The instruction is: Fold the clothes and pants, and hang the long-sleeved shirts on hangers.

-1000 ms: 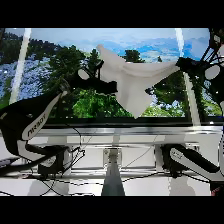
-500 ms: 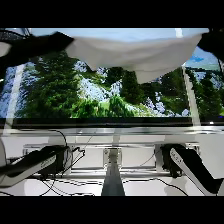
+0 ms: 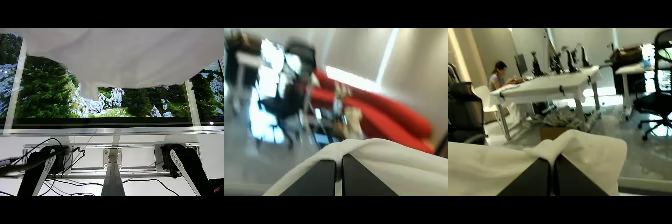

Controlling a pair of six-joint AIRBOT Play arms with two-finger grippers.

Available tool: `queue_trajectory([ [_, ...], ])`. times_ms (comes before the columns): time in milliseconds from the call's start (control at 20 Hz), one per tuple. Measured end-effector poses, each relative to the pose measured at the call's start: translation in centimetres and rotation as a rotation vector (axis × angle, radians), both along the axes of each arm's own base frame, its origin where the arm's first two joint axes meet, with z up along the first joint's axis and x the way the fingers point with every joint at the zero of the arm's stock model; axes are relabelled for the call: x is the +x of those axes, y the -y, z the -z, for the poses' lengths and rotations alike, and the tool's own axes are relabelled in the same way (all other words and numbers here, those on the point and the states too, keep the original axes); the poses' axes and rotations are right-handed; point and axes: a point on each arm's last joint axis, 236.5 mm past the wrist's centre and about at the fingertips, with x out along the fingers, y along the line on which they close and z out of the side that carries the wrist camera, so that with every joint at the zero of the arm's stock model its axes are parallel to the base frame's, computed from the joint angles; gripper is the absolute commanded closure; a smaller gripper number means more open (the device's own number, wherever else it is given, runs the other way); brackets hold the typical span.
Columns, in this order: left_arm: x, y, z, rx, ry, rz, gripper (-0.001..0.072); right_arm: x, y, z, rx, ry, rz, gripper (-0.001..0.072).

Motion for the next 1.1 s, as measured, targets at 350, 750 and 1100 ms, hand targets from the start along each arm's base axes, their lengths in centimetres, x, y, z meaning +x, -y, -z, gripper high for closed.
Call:
queue_trajectory([
  [350,-4.9,-1.6,-2.6,0.147,0.121,-0.176,0.0691,-4.4,-1.8,-0.6,-0.011,0.01,-0.087,0.0701],
  [750,11.3,-0.4,19.4,0.28,-0.6,0.085,0.0692,10.0,-3.5,19.5,-0.165,-0.731,-0.181,0.07],
  [1100,20.0,-1.2,39.3,0.164,-1.023,0.217,0.0692,22.0,-0.7,40.0,-0.177,-1.145,-0.07,0.07],
])
